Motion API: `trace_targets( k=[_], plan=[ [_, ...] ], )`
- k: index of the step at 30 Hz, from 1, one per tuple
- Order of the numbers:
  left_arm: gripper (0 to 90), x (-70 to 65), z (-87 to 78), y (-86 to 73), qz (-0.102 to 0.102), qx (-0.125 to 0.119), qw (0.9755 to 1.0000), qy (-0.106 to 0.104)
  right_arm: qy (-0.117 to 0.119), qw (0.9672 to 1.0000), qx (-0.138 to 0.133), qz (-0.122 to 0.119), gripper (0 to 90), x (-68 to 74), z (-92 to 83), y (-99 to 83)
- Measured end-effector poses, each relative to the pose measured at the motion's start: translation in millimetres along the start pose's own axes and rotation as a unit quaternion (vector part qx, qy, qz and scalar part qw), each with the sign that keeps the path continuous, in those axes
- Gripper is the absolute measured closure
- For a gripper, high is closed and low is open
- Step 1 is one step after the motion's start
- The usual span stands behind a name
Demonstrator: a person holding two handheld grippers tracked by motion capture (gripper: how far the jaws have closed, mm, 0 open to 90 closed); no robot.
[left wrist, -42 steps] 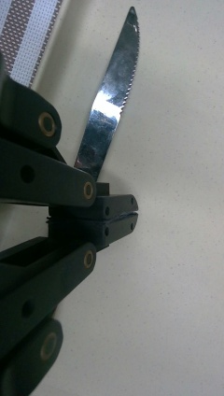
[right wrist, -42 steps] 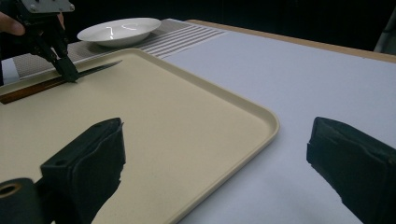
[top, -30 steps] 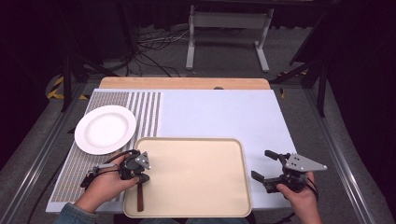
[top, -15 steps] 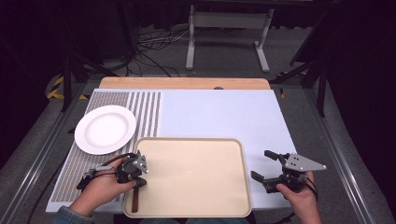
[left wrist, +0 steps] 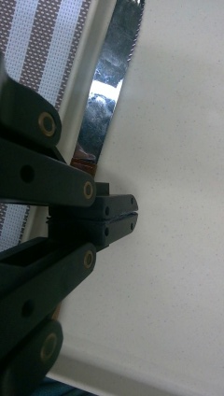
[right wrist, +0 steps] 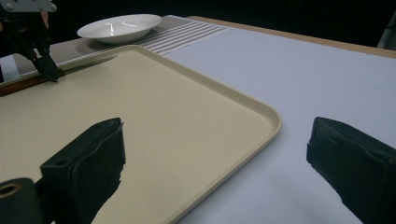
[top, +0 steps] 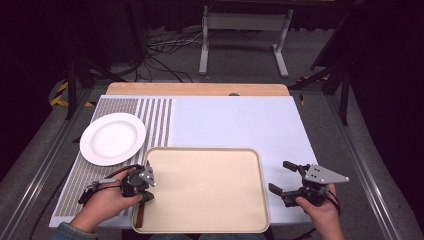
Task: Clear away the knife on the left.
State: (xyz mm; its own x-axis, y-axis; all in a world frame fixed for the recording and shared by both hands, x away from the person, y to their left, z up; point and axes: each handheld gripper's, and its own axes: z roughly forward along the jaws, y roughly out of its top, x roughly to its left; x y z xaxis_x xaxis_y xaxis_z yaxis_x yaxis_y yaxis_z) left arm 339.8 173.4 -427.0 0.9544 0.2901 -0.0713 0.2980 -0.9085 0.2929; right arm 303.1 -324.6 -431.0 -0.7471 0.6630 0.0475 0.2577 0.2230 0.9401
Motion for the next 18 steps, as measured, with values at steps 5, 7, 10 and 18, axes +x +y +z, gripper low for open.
trace_targets(
  k=[5, 7, 10, 18],
  plan=[
    [87.4, 1.6, -3.6, 0.4, -0.002, -0.014, 0.9999, 0.002, -0.001, 1.0000, -0.001, 0.001, 5.0, -0.1, -0.3, 0.3],
    [85.6, 1.6, -7.2, 0.9, -0.006, -0.026, 0.9996, 0.006, -0.002, 1.0000, -0.001, 0.000, 5.0, -0.2, -0.3, 0.2],
    [77.2, 1.5, -14.7, 1.7, -0.010, -0.045, 0.9988, 0.014, -0.002, 1.0000, -0.001, 0.000, 5.0, -0.2, -0.7, 0.3],
    [38.5, 1.1, -34.5, -4.7, -0.032, -0.117, 0.9911, 0.054, -0.007, 1.0000, -0.003, 0.000, 5.0, -0.5, -2.4, 1.1]
  ],
)
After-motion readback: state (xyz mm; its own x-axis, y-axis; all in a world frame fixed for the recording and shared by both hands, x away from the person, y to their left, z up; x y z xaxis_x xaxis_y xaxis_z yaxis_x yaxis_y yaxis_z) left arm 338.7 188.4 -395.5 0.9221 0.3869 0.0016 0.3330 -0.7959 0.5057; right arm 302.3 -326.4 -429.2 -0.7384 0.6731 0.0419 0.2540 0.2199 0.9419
